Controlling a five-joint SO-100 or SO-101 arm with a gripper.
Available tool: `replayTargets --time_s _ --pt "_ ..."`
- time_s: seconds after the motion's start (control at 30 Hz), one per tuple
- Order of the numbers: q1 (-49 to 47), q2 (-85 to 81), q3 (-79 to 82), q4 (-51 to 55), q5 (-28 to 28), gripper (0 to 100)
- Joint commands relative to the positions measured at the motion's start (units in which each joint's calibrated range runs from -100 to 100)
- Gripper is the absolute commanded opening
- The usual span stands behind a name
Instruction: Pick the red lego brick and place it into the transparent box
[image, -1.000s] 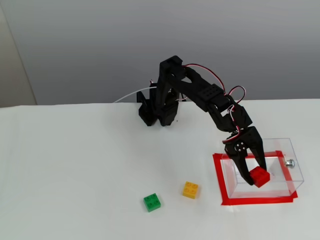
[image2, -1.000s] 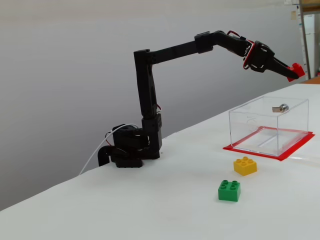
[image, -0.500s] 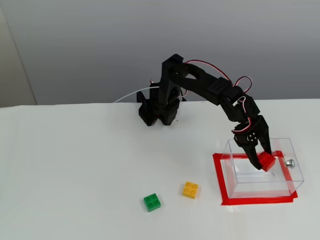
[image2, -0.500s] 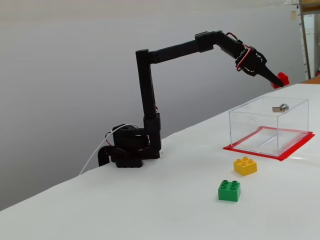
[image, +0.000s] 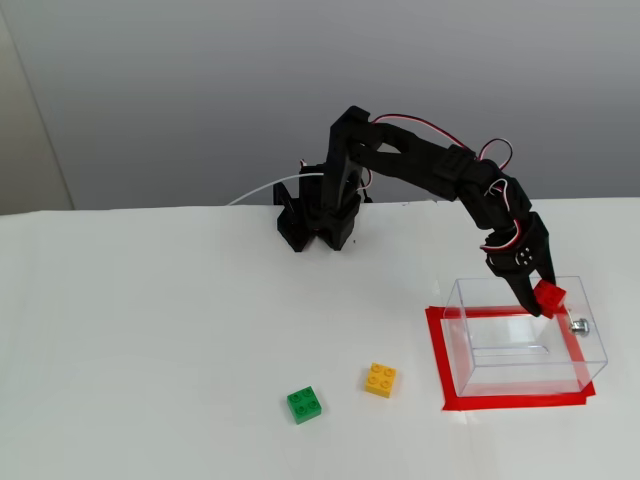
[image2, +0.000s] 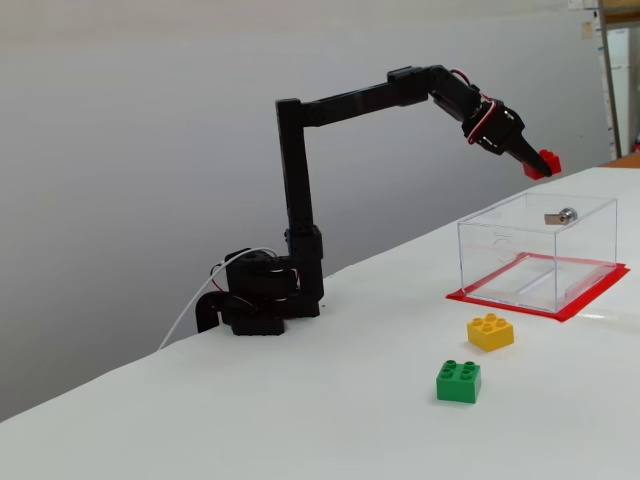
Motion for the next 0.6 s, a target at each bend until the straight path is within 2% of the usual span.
replayTargets --time_s 0.0,0.57 --pt "0.0 0.3 -0.9 0.1 -0.1 12" --pt "0.4 3.5 -0.8 -0.4 -0.1 12"
